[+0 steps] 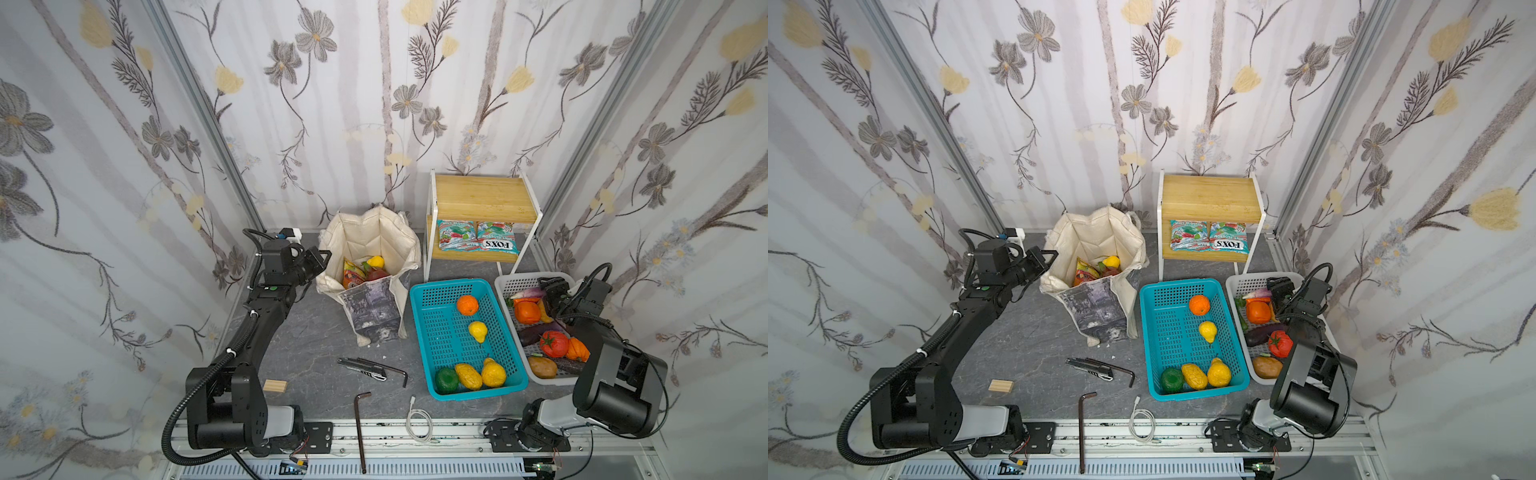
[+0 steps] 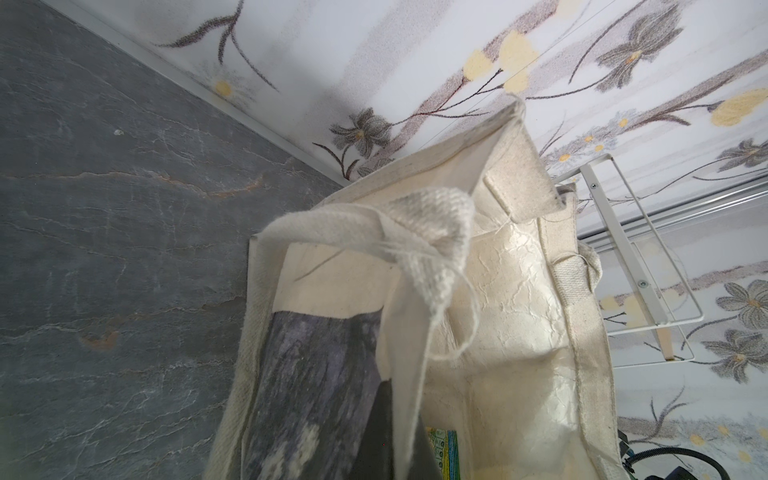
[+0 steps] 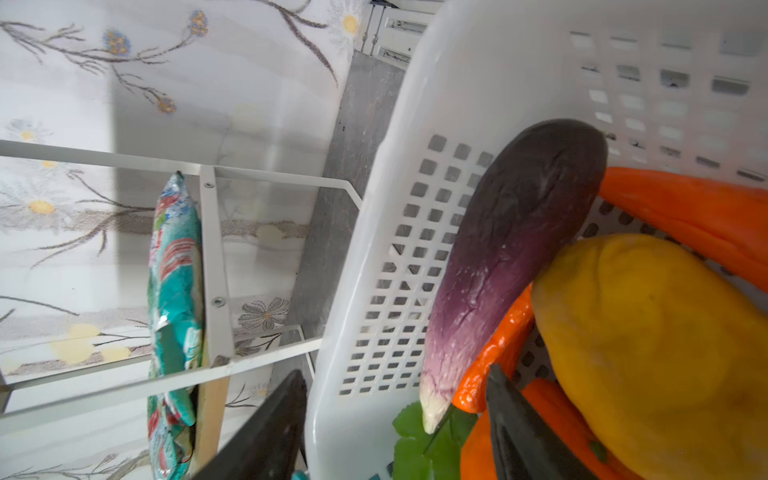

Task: Place the food into the grocery bag and tie it
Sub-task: 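Move the right gripper over the white basket toward the purple eggplant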

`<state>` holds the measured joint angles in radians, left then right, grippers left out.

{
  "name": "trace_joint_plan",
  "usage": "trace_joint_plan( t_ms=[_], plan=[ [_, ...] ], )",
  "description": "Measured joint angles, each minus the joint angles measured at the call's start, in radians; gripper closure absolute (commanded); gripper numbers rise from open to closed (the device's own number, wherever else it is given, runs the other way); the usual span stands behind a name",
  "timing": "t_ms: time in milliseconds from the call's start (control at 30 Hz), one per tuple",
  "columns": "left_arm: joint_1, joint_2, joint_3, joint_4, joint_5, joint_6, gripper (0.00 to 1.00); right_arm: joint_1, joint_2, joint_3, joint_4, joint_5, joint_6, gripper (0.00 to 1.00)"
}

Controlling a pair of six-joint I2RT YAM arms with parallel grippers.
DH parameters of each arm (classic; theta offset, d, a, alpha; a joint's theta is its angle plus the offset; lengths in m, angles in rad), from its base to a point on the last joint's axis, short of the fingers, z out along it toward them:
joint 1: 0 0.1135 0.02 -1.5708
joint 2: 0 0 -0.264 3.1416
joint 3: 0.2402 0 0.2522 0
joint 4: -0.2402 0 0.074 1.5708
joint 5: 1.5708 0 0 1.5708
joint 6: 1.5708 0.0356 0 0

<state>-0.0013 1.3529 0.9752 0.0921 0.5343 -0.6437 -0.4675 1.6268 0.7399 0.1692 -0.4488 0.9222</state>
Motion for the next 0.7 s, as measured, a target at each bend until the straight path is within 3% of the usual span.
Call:
trace_joint_plan(
  t_ms=[267,433,700],
  plan=[
    [0.000,-0.006,0.000,-0.004,-0.003,0.000,1.00,0.008,0.065,0.031,-0.003,0.002,0.005,0.37],
    [0.000,-0.006,0.000,-0.004,-0.006,0.000,1.00,0.010,0.108,0.051,0.004,0.002,0.011,0.46],
    [0.003,-0.015,-0.003,-0.008,-0.010,0.000,1.00,0.043,0.168,0.082,0.006,0.010,0.011,0.46]
  ],
)
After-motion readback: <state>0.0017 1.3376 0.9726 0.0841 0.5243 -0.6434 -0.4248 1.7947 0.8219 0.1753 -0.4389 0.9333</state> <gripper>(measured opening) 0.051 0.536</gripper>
